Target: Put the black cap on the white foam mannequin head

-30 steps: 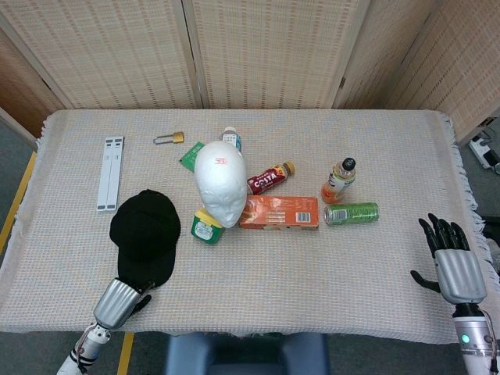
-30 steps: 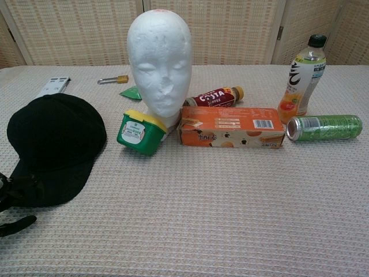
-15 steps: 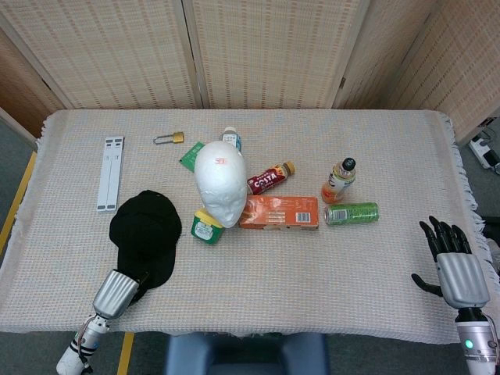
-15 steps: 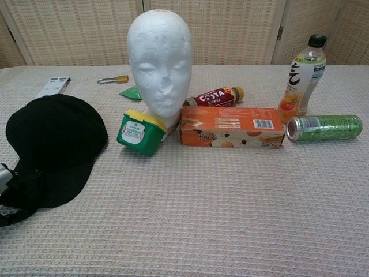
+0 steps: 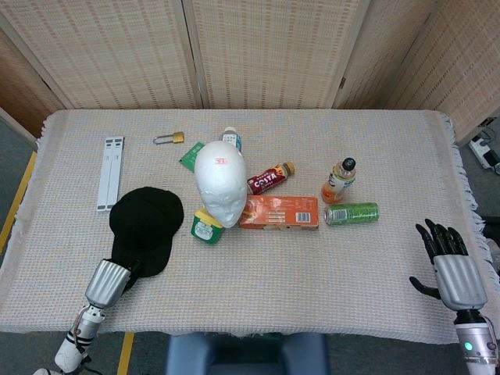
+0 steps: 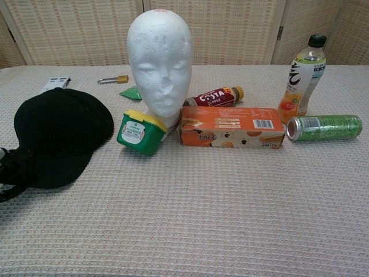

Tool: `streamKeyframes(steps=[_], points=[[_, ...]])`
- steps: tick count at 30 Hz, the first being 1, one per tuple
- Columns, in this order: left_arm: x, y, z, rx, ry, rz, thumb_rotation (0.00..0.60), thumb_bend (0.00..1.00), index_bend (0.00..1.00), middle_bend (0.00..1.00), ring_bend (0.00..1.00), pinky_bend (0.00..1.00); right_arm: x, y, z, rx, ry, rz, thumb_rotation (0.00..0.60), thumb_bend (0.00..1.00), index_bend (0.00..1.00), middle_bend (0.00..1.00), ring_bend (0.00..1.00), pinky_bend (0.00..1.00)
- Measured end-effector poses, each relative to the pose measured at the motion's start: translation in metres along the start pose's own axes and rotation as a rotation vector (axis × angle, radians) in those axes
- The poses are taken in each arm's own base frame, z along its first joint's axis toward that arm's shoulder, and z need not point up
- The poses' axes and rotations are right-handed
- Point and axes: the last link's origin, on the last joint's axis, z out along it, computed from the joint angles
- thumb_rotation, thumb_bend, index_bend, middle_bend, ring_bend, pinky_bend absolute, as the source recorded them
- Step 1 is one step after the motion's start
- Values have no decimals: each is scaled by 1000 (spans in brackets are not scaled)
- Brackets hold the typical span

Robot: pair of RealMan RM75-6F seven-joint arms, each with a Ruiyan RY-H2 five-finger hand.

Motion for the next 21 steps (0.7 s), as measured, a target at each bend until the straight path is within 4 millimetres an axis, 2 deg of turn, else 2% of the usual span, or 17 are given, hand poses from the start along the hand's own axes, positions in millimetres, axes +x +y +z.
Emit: streamKeyframes(steps=[10,16,21], points=[[22,-22,30,22,116,44,600,458,660,1000,979,1000,-1,0,1,6,-15,-4,600,123,0,0,0,0],[33,-32,38,27,166,66,600,481,663,1000,984,1000,-2,0,1,8,-19,-9,600,123,0,0,0,0],[71,-62,62,63,340,120,600,493,666,1000,985,1000,-3,-2,1,12,-29,-15,600,123,0,0,0,0]])
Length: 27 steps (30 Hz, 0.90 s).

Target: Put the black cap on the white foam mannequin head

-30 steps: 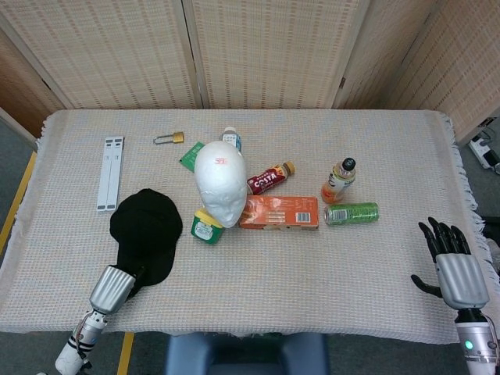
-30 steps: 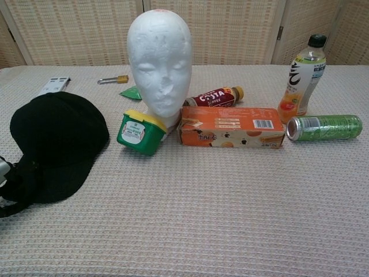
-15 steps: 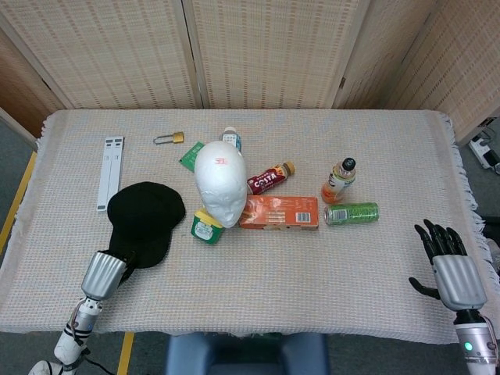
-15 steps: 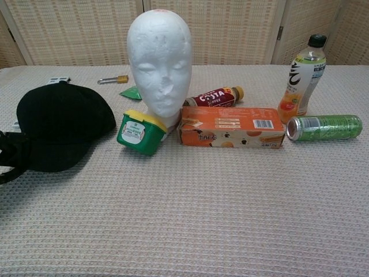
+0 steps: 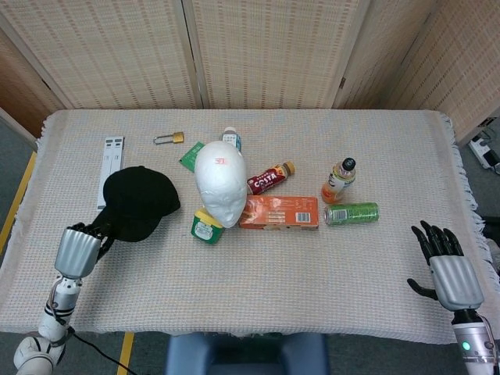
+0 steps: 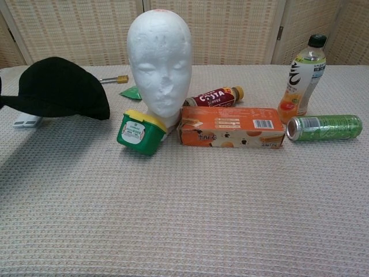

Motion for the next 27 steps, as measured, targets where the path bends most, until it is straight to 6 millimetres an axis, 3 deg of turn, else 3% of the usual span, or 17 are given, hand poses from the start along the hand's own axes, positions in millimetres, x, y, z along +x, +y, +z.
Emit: streamKeyframes(steps=[5,14,21,27], points=[[20,-24,30,35,126,36,600,501,666,1000,985,1000,0,0,0,-1,-3,0,600,123,0,0,0,0],[39,-34,84,46,281,43,600,502,666,1000,985,1000,-1,0,1,-3,-4,-2,600,123,0,0,0,0],[51,-17,127,4,394,27,600,501,666,1000,985,1000,0,1,2,-10,1,8,600,124,0,0,0,0],[56,16,152,-60,462,0,600,501,667,1000,985,1000,5,3,1,-14,14,28,600,122,0,0,0,0]])
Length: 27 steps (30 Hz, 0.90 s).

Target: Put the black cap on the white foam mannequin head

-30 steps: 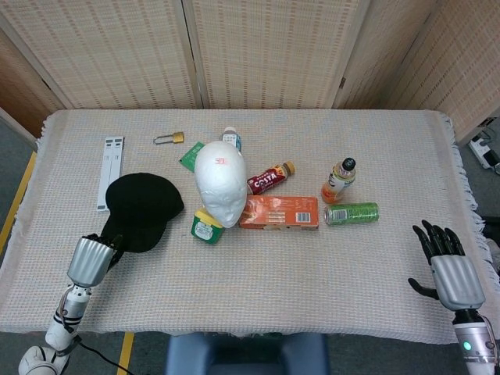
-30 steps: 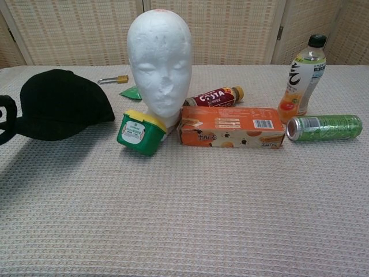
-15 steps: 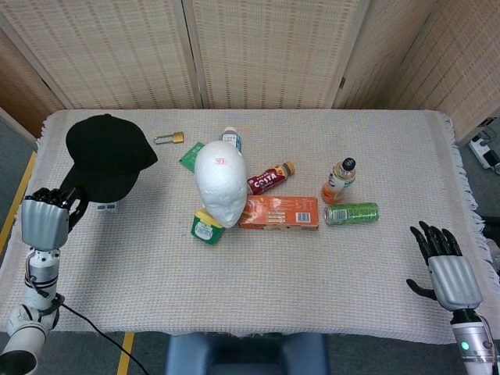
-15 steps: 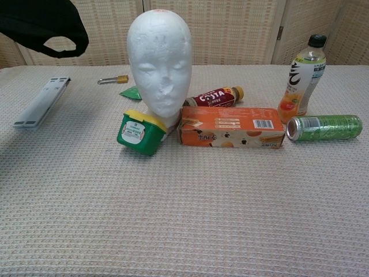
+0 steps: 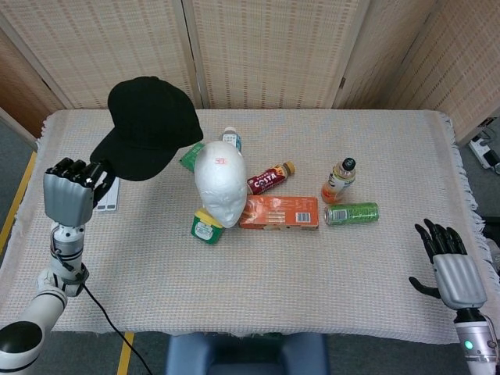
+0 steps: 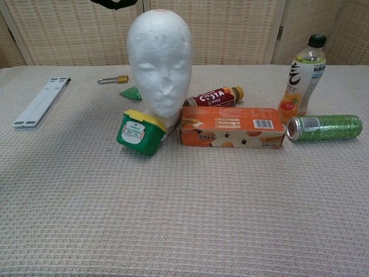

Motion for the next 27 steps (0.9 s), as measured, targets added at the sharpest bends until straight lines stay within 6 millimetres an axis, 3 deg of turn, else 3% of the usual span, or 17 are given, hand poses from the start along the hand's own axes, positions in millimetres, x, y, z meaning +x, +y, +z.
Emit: streamKeyframes(steps=[7,14,24,25,27], points=[[-7,54,7,-77,6,-55,600,499,669,1000,985,1000,7,3,-2,6,10,26,600,123,0,0,0,0],[-14,108,-26,-179,-96,-130,600,498,672,1000,985,1000,11,6,-3,10,19,41,600,124,0,0,0,0],[-16,111,-57,-206,-170,-129,600,492,671,1000,982,1000,9,5,-1,10,12,23,600,124,0,0,0,0],[-16,111,-60,-204,-175,-131,600,488,649,1000,982,1000,8,5,-1,12,9,19,600,123,0,0,0,0],[-15,109,-65,-198,-188,-134,600,436,494,1000,979,1000,7,3,-1,14,5,15,600,123,0,0,0,0]])
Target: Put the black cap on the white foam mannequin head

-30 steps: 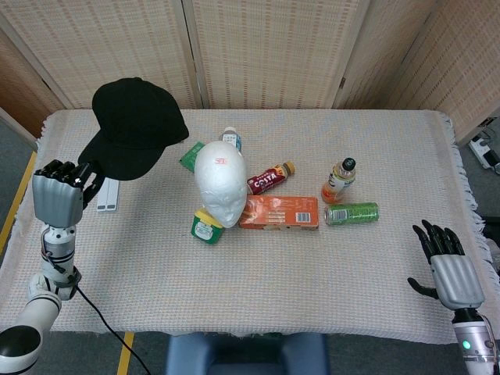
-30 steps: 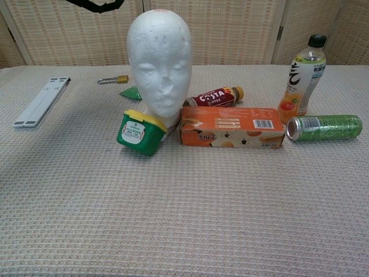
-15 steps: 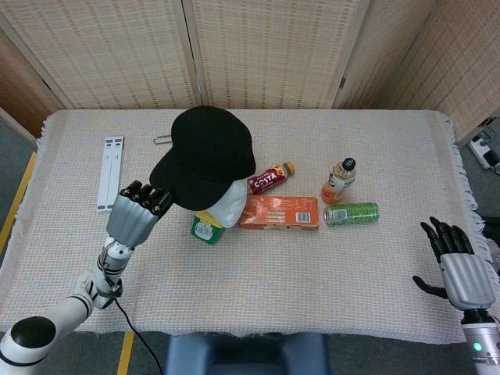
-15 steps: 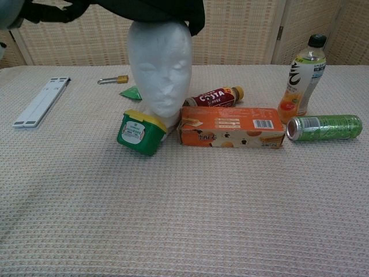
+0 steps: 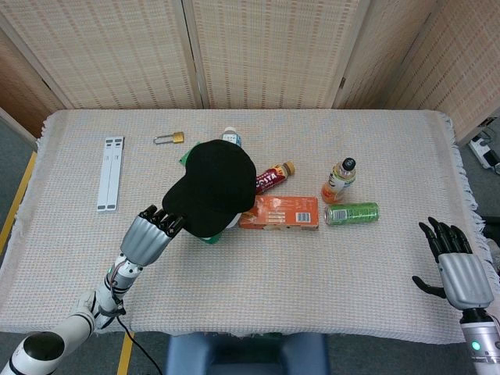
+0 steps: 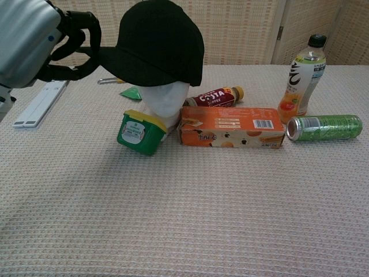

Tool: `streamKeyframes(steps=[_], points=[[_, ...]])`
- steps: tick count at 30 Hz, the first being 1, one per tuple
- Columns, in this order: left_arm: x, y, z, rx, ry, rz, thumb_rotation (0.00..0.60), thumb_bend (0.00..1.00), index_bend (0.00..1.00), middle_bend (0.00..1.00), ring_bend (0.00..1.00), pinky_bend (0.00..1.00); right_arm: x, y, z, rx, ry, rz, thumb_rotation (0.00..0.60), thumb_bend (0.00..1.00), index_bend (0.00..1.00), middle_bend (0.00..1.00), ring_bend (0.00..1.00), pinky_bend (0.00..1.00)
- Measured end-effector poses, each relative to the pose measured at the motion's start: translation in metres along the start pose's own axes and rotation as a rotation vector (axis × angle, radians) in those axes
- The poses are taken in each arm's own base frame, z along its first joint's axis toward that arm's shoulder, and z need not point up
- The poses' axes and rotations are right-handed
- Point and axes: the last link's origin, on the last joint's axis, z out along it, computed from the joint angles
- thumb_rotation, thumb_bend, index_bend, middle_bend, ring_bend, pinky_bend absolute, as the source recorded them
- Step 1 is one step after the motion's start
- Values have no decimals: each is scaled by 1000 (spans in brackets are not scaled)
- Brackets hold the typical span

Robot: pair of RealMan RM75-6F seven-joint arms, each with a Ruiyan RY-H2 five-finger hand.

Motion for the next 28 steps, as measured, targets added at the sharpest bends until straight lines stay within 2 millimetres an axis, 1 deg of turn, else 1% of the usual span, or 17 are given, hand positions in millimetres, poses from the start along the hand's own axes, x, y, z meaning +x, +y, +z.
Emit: streamKeyframes(steps=[1,4,6,7,9,11,12,14,16,18,19,21,22,23,24,26,28], points=[[0,-1,-2,5,-8,2,600,382,361,1000,976,1000,-1,-1,0,1,-1,-2,600,122,0,0,0,0],[0,-2,-9,22,-33,4,600,234,57,1000,953,1000,-2,-1,0,0,-3,-7,600,123,0,0,0,0],[1,-2,-14,35,-44,-3,600,169,1,987,926,997,-2,-2,0,0,-3,-10,600,122,0,0,0,0],[2,-2,-16,42,-51,-8,600,160,0,975,918,993,-3,-2,0,0,-3,-13,600,123,0,0,0,0],[5,-3,-22,64,-73,-26,600,124,0,880,851,958,-3,-3,0,1,-2,-16,600,124,0,0,0,0],[10,-5,-31,97,-109,-47,600,113,0,758,749,904,-3,-3,-1,1,3,-17,600,124,0,0,0,0],[13,-7,-36,115,-130,-56,600,113,0,692,679,856,-3,-3,-1,2,7,-17,600,124,0,0,0,0],[20,-13,-49,169,-195,-72,600,111,6,547,513,691,-1,-3,-2,3,18,-13,600,124,0,0,0,0],[27,-22,-63,224,-272,-81,600,109,11,368,312,454,0,-3,-3,3,30,-9,600,124,0,0,0,0],[39,-39,-82,304,-388,-83,600,109,11,229,170,303,0,-3,-3,4,40,-6,600,123,0,0,0,0],[44,-48,-91,344,-443,-81,600,109,11,181,120,253,1,-3,-3,5,46,-4,600,123,0,0,0,0],[61,-72,-115,453,-572,-68,600,108,14,140,76,201,1,-4,-3,6,53,-2,600,123,0,0,0,0],[69,-83,-126,505,-624,-57,600,108,18,131,67,188,1,-4,-4,8,58,-2,600,125,0,0,0,0],[81,-97,-143,578,-686,-41,600,108,22,127,63,181,1,-4,-4,8,62,-3,600,125,0,0,0,0],[90,-105,-156,633,-724,-33,600,109,30,125,60,176,1,-4,-4,8,64,-3,600,125,0,0,0,0],[109,-115,-181,741,-769,-35,600,112,43,124,58,175,0,-4,-3,2,68,-6,600,123,0,0,0,0],[117,-116,-190,780,-769,-47,600,114,52,126,55,175,-1,-4,-1,-4,71,-11,600,123,0,0,0,0]])
